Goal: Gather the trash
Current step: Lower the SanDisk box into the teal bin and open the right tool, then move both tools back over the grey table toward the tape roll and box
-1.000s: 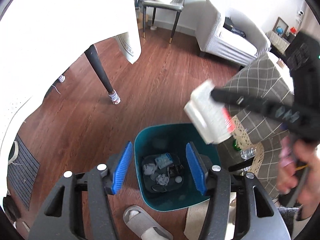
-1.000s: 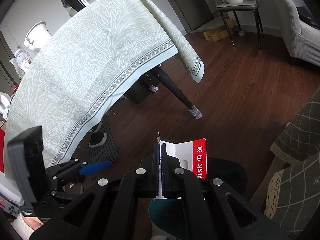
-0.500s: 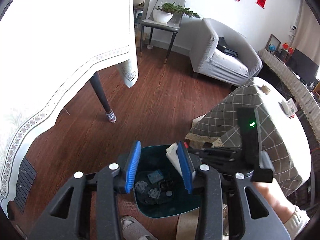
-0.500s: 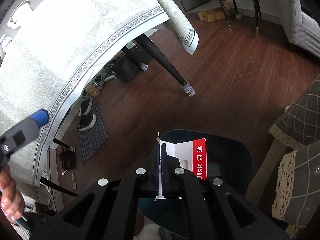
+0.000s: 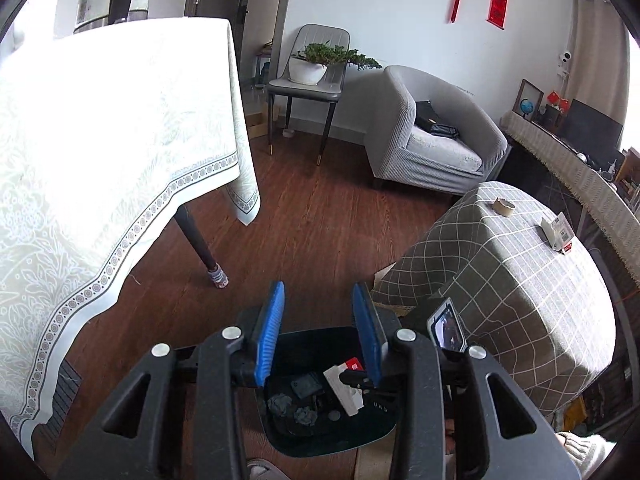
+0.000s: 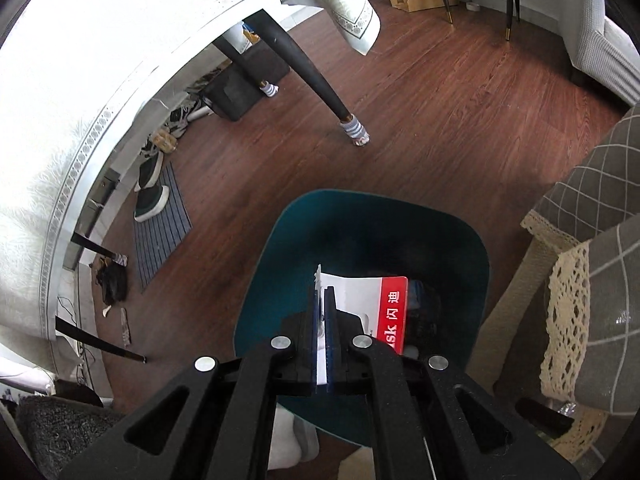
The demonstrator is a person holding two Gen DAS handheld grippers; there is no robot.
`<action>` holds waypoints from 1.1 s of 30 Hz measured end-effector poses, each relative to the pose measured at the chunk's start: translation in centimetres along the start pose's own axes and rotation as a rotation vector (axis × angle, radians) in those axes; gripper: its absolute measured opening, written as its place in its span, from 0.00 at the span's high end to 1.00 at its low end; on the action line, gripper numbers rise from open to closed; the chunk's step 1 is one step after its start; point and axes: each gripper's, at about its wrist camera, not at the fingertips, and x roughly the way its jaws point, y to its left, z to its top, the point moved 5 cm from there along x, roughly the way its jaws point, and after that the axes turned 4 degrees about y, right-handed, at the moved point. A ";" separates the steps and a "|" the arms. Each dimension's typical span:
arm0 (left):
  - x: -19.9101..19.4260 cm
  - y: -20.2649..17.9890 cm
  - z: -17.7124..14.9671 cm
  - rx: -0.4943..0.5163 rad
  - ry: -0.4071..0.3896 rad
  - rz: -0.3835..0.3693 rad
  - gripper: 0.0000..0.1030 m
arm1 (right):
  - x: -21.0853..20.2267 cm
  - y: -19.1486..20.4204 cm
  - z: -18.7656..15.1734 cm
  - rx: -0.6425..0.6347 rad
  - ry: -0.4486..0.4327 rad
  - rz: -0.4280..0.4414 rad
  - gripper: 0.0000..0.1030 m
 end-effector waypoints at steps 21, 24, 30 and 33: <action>-0.9 -3.9 3.3 -0.021 -0.089 -0.043 0.62 | -10.1 0.7 -2.0 -0.135 -0.175 -0.070 0.43; -1.0 -5.1 3.6 -0.009 -0.103 -0.049 0.60 | -12.4 1.0 -2.1 -0.145 -0.217 -0.070 0.43; -0.9 -6.4 4.3 -0.003 -0.115 -0.045 0.56 | -17.3 0.8 -2.4 -0.157 -0.314 -0.080 0.43; -0.5 -7.4 4.5 -0.007 -0.110 -0.072 0.51 | -19.9 0.1 -2.6 -0.155 -0.367 -0.101 0.43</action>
